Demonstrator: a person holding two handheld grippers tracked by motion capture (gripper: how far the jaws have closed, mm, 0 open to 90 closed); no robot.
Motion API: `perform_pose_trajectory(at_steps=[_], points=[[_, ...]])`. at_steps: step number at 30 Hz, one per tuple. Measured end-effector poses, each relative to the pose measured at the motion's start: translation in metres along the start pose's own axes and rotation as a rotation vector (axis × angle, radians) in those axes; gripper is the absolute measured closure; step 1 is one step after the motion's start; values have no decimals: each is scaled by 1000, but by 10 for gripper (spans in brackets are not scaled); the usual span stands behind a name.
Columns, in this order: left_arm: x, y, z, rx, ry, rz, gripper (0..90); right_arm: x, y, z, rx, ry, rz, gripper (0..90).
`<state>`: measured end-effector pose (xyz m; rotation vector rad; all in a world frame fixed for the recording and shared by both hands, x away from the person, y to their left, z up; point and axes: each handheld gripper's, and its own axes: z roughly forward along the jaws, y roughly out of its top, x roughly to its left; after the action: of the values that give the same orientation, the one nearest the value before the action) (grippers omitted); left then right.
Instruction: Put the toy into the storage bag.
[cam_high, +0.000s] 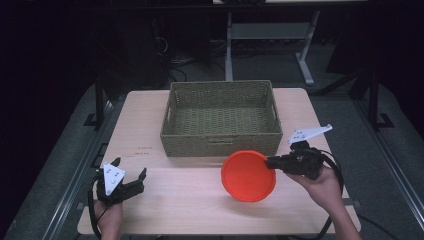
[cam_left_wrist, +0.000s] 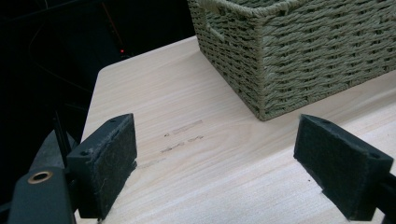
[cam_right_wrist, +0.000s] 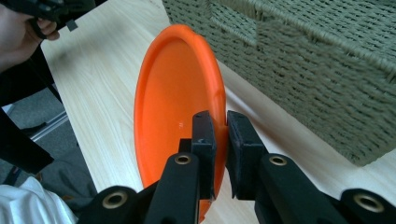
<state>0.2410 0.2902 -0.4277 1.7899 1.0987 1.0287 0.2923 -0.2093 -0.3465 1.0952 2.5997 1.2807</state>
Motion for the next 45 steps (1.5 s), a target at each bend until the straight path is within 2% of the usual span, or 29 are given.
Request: perform_pose_trajectory(at_steps=[7,10,16,17,26,28,34,36,42,45], points=[[0,0,1,7,3,12,127,-4,14,-4,19,0,-2,819],[1,-1,1,5,2,-4,127,-5,20,-7,22,11,1,820],[3,-2,-1,5,-2,-2,127,-2,31,-12,13,9,-10,820],[3,-2,-1,-7,2,-15,127,-2,34,-14,12,13,-1,820],[5,-3,0,2,-2,-25,127,-8,47,-20,-9,13,5,819],[6,-2,-1,-2,2,-15,127,-10,51,-21,-14,20,8,819],[9,-4,-2,-2,2,-41,127,-8,66,-25,-5,16,-16,820],[8,-3,-1,-7,1,-48,127,-8,69,-25,0,14,-10,820],[7,-4,-2,-6,1,-44,127,-14,74,-29,-24,27,4,820],[8,-3,-1,-5,3,-44,127,-15,83,-31,-24,11,1,820]])
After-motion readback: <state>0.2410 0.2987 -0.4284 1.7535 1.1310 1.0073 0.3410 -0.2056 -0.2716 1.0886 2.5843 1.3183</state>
